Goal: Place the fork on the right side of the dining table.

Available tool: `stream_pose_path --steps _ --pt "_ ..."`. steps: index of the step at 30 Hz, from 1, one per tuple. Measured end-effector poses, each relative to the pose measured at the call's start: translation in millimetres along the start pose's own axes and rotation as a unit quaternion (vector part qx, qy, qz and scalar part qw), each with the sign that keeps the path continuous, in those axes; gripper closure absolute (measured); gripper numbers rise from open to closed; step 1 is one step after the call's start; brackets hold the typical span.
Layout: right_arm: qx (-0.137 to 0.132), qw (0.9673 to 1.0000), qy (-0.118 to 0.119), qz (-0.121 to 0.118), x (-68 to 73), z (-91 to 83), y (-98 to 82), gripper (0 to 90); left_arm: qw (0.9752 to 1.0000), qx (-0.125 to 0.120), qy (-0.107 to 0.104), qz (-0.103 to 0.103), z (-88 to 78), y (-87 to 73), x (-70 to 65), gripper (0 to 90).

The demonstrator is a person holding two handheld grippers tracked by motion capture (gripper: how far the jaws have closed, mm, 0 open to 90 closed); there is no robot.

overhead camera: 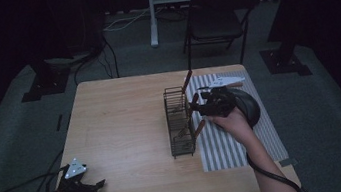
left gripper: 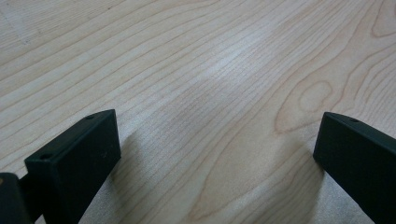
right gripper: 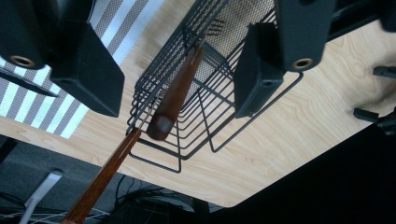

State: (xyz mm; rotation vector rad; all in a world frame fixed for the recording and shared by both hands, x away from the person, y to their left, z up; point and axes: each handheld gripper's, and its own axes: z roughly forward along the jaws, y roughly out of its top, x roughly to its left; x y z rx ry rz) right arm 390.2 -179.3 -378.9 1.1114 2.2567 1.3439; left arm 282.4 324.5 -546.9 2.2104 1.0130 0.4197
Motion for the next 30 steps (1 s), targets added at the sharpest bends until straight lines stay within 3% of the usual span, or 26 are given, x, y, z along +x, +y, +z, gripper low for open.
stream_pose_path --steps 8,10,15,22,30 --pt "-0.001 0.9999 -0.003 0.017 -4.3 5.1 4.8 57.9 1.0000 0.000 0.000 0.000 0.0 0.0 0.0 0.5" --pt "-0.005 0.9996 0.014 0.026 -6.8 5.0 5.9 63.1 1.0000 0.000 0.000 0.000 0.0 0.0 -0.1 0.5" --pt "-0.009 0.9990 0.022 0.038 -6.6 4.3 9.4 75.3 1.0000 0.000 0.000 0.000 0.0 0.0 0.0 0.5" --pt "-0.005 0.9990 0.034 0.029 -0.7 2.8 11.2 80.7 1.0000 0.000 0.000 0.000 0.0 0.0 0.0 0.5" --pt "-0.003 0.9997 0.020 0.016 9.8 1.2 15.1 81.2 1.0000 0.000 0.000 0.000 0.0 0.0 0.0 0.5"
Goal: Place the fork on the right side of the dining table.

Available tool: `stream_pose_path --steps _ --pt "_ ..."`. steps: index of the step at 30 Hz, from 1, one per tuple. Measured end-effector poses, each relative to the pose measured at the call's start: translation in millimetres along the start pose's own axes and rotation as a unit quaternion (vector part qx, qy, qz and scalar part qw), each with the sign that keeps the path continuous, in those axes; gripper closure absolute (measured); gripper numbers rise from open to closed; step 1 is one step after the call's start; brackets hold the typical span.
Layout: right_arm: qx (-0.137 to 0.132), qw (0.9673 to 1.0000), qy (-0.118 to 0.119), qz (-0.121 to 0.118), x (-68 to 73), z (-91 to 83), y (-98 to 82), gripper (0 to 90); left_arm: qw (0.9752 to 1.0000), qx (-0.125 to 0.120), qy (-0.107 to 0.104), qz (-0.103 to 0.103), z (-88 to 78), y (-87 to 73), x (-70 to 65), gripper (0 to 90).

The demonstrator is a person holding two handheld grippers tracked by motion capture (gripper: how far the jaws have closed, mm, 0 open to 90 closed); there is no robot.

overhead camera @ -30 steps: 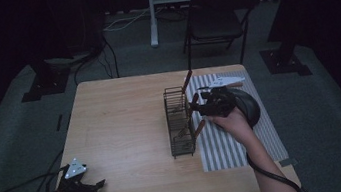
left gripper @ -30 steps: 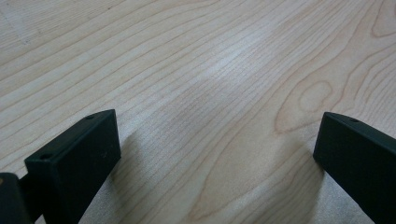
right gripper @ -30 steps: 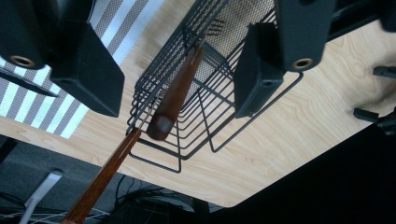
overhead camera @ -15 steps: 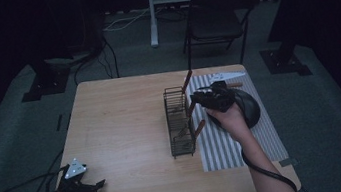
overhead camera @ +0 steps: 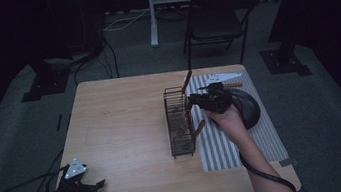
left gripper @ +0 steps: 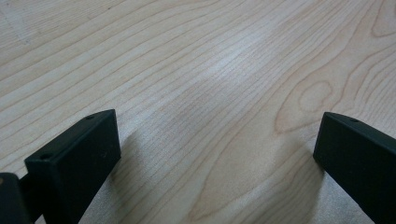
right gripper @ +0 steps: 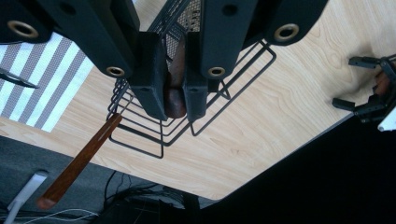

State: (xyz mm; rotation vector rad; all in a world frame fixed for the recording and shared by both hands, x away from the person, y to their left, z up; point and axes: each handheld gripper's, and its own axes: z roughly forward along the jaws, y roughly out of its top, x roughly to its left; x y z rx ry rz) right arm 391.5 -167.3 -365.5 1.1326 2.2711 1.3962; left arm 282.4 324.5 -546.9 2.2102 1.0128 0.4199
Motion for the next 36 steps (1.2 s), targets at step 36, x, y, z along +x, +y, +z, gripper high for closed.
stream_pose_path --steps 36 --pt "-0.082 0.9966 -0.010 0.005 6.3 -83.6 32.9 81.2 1.0000 0.000 0.000 -0.001 0.0 0.0 -0.1 0.5"
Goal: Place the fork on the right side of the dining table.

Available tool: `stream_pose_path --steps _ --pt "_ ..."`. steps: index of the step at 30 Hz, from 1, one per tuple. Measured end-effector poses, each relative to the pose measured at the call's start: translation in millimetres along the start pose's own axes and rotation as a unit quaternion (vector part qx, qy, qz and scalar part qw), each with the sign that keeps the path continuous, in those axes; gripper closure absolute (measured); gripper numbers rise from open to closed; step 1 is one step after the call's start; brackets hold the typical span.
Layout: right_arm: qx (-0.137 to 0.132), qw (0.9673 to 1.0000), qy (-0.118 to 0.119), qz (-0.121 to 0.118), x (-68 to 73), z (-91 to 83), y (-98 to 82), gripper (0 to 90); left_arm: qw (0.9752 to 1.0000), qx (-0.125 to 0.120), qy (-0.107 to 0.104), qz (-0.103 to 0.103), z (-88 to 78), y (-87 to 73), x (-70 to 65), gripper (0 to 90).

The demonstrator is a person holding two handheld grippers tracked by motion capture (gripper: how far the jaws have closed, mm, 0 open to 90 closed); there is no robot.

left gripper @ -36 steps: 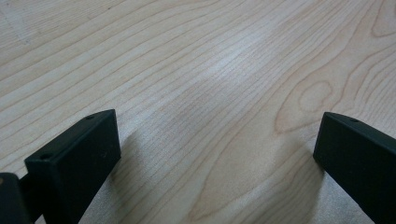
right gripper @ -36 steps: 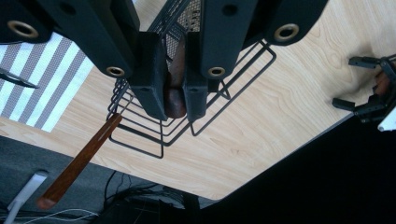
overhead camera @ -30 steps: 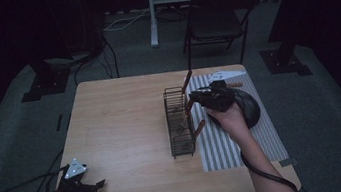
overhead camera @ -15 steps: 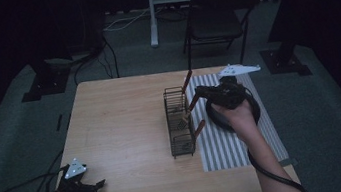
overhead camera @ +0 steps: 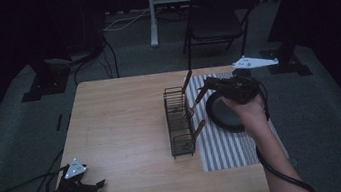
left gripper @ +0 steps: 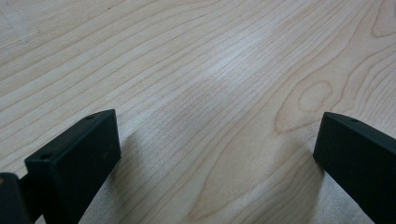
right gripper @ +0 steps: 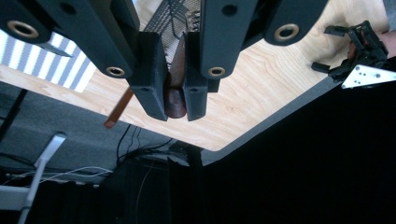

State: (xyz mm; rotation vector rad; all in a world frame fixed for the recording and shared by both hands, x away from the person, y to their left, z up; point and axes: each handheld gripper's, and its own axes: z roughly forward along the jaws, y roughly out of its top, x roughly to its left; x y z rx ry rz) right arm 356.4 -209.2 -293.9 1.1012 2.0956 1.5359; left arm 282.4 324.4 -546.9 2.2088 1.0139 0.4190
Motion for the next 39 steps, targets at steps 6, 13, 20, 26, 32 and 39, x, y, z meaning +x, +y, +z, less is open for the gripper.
stream_pose_path --steps 6,13,20,26,32,39 --pt "-0.009 0.9999 -0.012 0.001 -4.8 -13.2 2.1 81.1 1.0000 0.000 0.000 0.000 0.0 0.0 0.0 0.5" --pt "-0.010 0.9993 -0.032 0.015 -16.0 -22.6 -7.5 81.1 1.0000 0.000 0.000 0.000 0.0 0.0 0.0 0.5" --pt "0.002 0.9983 -0.051 0.028 -27.1 -23.6 -25.9 81.1 1.0000 0.000 0.000 0.000 0.0 0.0 0.0 0.5" --pt "0.008 0.9961 -0.077 0.043 -34.2 -26.5 -44.8 81.1 1.0000 0.000 0.000 0.000 0.0 0.0 0.0 0.5" --pt "0.014 0.9937 -0.091 0.065 -41.5 -29.0 -66.8 81.1 1.0000 0.000 0.000 0.000 0.0 0.0 0.1 0.5" --pt "0.028 0.9909 -0.104 0.080 -43.8 -25.1 -95.0 81.1 1.0000 0.000 0.000 0.000 0.0 0.0 0.1 0.5"
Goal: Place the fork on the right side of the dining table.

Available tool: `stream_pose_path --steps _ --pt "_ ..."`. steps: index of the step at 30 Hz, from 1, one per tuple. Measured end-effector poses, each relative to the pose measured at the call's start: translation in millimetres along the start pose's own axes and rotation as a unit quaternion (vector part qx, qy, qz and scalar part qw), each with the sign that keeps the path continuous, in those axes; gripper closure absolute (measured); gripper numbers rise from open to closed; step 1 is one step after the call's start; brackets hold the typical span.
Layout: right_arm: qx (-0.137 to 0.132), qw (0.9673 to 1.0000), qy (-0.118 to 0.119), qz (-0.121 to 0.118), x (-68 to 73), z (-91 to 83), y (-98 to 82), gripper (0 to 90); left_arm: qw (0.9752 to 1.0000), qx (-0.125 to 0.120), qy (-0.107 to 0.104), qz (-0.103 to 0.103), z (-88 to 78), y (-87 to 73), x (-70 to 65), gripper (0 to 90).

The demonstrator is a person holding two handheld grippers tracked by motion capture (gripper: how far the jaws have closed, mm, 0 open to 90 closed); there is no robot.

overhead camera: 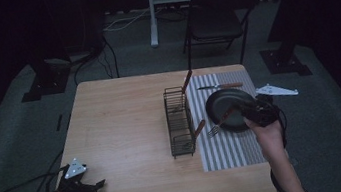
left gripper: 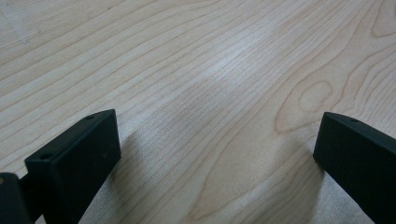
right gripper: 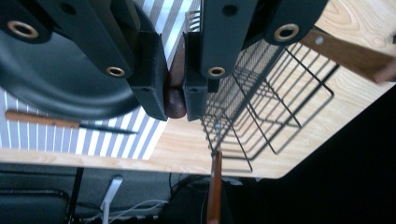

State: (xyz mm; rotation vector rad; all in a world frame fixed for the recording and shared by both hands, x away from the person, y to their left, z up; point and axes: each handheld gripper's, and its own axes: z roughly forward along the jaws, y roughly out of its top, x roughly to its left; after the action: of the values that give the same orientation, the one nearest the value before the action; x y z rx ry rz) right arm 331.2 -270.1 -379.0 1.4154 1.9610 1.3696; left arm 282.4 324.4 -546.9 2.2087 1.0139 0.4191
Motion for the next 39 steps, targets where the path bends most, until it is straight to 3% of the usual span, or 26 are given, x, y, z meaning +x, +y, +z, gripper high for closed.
stream_pose_path --steps 16,26,30,39 --pt "-0.016 0.9988 -0.022 0.041 -2.4 -5.4 -38.6 81.1 1.0000 0.000 0.000 0.000 0.0 0.0 0.0 0.5" --pt "-0.028 0.9972 -0.024 0.065 -8.2 -12.1 -50.2 81.0 1.0000 0.000 0.000 0.000 0.0 0.0 0.0 0.5" --pt "-0.023 0.9944 -0.024 0.100 -24.2 -22.6 -63.1 79.9 1.0000 0.000 0.000 0.000 0.0 0.0 0.0 0.5" --pt "-0.002 0.9914 -0.029 0.127 -47.6 -31.7 -80.4 76.4 1.0000 0.000 0.000 0.000 0.0 0.0 -0.1 0.5"
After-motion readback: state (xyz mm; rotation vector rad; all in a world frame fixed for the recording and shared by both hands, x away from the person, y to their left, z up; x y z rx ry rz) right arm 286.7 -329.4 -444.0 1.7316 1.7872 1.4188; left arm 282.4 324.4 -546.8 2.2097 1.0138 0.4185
